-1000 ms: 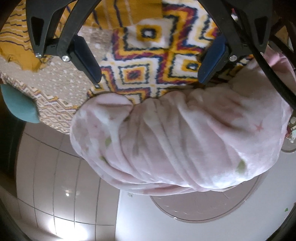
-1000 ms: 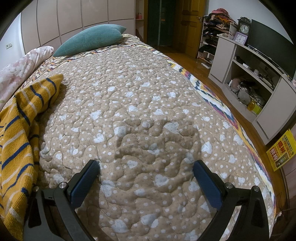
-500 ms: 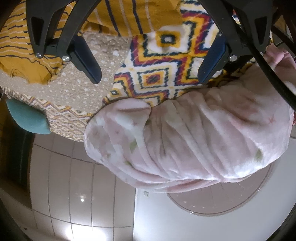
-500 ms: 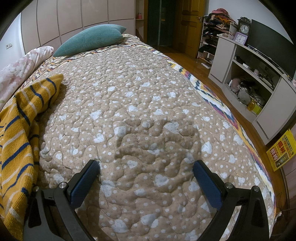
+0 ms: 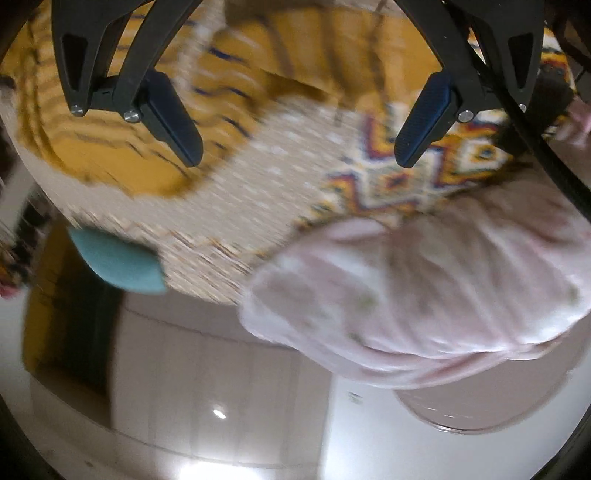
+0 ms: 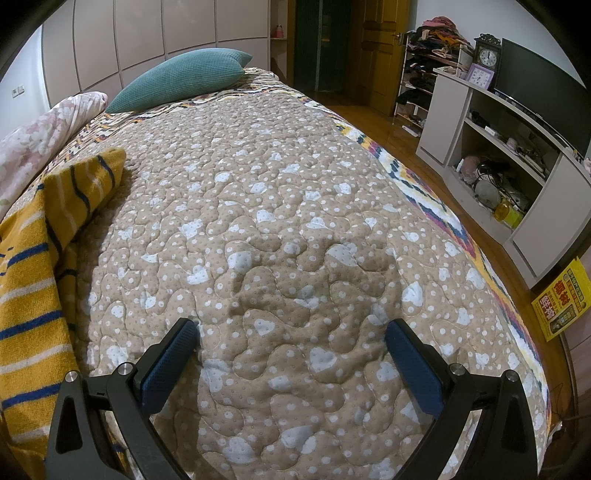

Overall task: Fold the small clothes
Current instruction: 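Spread the sweater flat on the quilt with the left gripper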

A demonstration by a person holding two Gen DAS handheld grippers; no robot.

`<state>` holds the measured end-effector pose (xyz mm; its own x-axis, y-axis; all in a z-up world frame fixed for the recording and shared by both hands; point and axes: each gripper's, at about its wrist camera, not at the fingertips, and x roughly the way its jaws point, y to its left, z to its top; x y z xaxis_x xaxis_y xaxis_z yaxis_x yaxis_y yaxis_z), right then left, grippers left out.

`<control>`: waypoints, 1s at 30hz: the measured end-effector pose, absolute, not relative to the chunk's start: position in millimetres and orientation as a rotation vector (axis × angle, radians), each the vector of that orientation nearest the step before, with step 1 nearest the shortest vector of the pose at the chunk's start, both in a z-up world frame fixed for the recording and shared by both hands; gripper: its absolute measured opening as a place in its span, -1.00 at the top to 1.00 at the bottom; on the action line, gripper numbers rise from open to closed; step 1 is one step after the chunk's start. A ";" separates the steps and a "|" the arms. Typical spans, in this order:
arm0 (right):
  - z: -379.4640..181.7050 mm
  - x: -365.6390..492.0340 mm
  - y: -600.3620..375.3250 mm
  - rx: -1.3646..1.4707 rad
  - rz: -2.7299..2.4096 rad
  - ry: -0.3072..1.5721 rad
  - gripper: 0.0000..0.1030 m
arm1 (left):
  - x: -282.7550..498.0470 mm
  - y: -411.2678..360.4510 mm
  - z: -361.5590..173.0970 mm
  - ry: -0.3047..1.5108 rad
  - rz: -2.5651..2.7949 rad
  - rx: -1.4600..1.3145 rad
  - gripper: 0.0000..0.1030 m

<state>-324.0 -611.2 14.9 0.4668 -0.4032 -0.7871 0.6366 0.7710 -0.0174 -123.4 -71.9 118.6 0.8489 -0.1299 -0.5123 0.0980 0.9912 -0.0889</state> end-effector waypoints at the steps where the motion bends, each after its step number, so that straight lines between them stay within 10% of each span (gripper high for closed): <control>1: 14.9 -324.0 -611.2 0.297 -0.649 0.875 -1.00 | -129.0 -91.3 116.0 0.568 -0.157 -0.028 -1.00; 13: 14.9 -324.0 -611.2 0.297 -0.649 0.875 -1.00 | -166.7 -224.1 48.0 0.810 -0.341 0.207 -1.00; 30: 14.9 -324.0 -611.2 0.297 -0.649 0.875 -1.00 | -138.1 -213.9 1.4 1.003 -0.308 0.122 -1.00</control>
<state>-324.0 -611.2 14.9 0.4669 -0.4032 -0.7870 0.6367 0.7710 -0.0172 -138.1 -213.9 1.4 0.4989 -0.1975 -0.8439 0.3094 0.9501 -0.0395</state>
